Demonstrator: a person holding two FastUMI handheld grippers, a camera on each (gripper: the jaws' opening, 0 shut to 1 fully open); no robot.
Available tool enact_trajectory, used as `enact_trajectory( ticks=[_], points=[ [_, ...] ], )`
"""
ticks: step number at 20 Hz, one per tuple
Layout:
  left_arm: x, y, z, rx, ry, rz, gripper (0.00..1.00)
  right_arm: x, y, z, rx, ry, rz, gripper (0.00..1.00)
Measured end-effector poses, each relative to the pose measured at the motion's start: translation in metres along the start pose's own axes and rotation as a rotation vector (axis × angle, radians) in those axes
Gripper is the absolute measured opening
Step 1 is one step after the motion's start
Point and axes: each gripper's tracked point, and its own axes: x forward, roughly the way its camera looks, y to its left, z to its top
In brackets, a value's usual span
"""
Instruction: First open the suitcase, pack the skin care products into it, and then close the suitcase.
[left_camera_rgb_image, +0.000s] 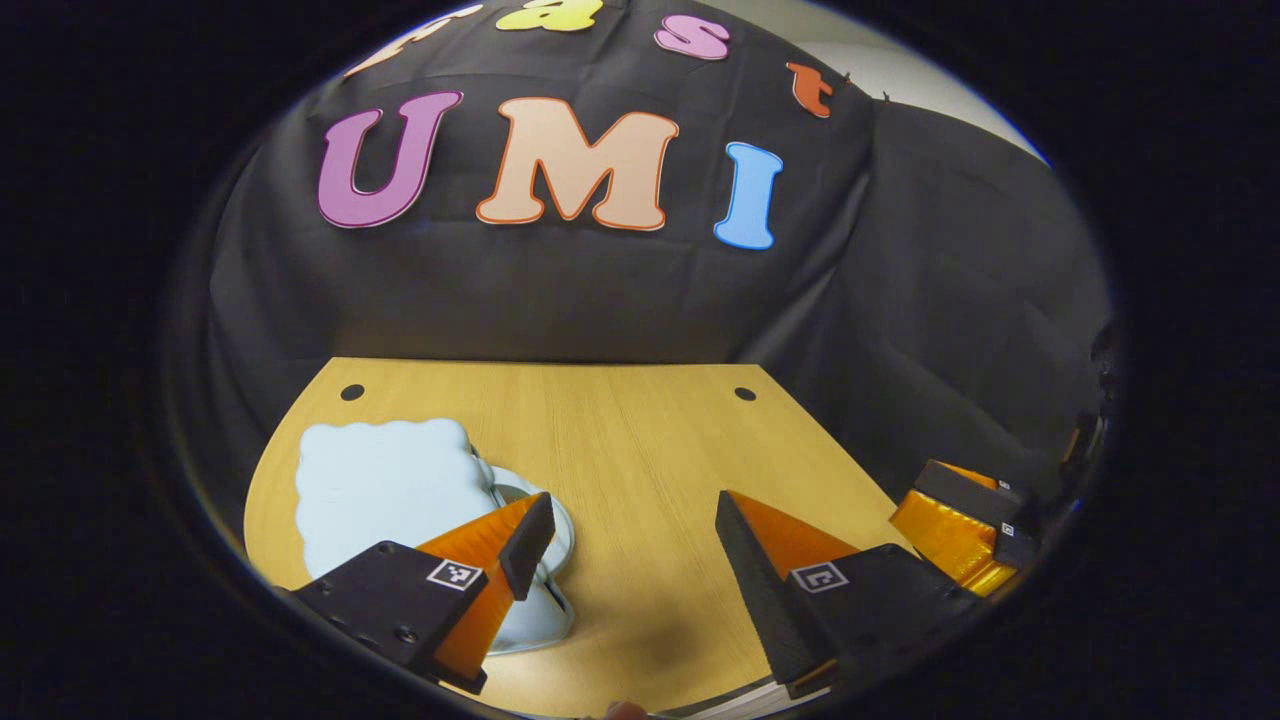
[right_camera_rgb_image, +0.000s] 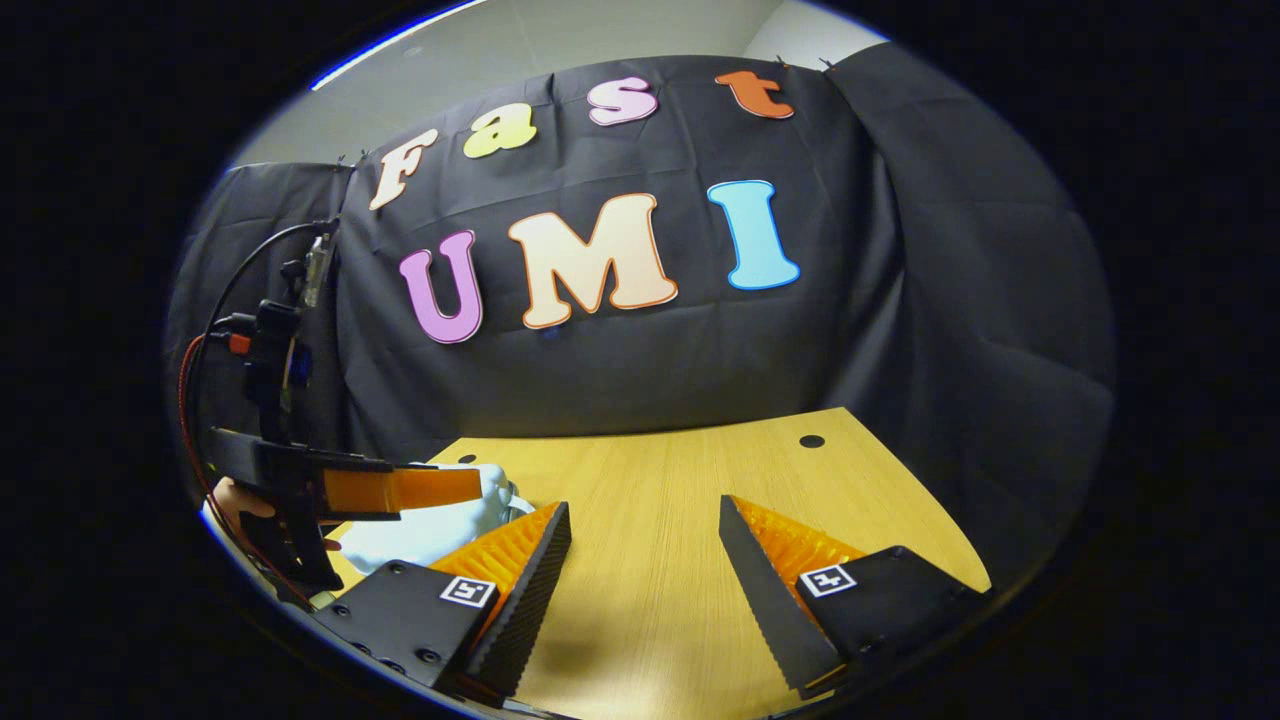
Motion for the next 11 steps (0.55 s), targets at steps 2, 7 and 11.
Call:
enact_trajectory(
  ticks=[2,7,11],
  points=[
    [-0.007,0.000,-0.010,0.007,0.008,0.029,0.96,-0.002,0.001,0.002,-0.002,-0.001,0.025,0.94],
    [-0.014,-0.005,-0.026,-0.006,0.014,0.072,0.96,-0.004,-0.002,0.004,-0.016,-0.005,0.072,0.94],
    [-0.016,-0.011,-0.025,0.007,0.007,0.089,0.96,-0.007,-0.015,0.006,-0.028,-0.002,0.078,0.94]
  ],
)
